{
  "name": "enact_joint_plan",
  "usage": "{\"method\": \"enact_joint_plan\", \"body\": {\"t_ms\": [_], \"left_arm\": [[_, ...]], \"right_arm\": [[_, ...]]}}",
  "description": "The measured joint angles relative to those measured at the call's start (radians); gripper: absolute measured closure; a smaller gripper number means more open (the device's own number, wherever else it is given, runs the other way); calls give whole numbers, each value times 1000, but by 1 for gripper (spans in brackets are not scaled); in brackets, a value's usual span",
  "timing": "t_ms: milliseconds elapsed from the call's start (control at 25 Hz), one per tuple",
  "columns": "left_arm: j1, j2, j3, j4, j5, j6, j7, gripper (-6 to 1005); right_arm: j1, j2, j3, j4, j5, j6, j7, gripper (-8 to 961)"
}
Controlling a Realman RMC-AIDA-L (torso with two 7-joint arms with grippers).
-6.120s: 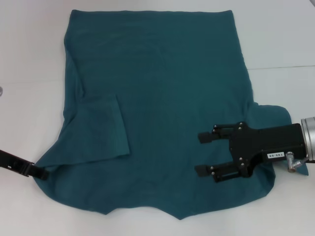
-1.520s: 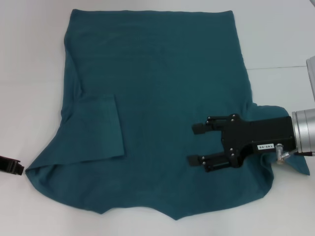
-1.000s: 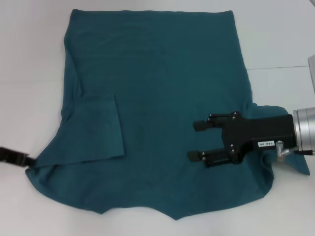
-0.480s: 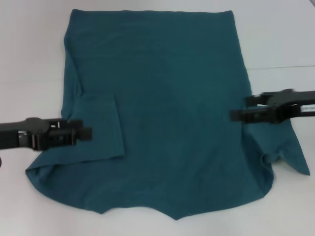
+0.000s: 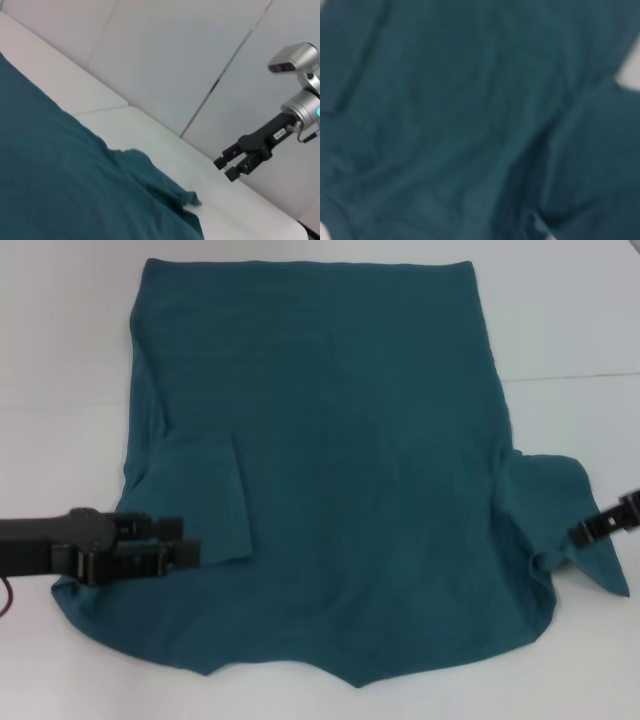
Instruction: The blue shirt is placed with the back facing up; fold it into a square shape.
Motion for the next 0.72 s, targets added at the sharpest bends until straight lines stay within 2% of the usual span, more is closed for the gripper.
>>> {"method": "enact_joint_plan", "body": {"t_ms": [120, 280, 720], "left_arm": [[0, -4, 29, 0, -1, -15, 1, 374], [1, -10, 45, 0, 1, -26, 1, 378], [4, -14, 55, -5, 7, -34, -5, 383]], "right_arm": [[10, 13, -40, 10, -96, 9, 52, 76], [-11, 19, -123, 30, -131, 55, 107, 77], [-74, 15, -264, 79, -137, 185, 195, 106]]}}
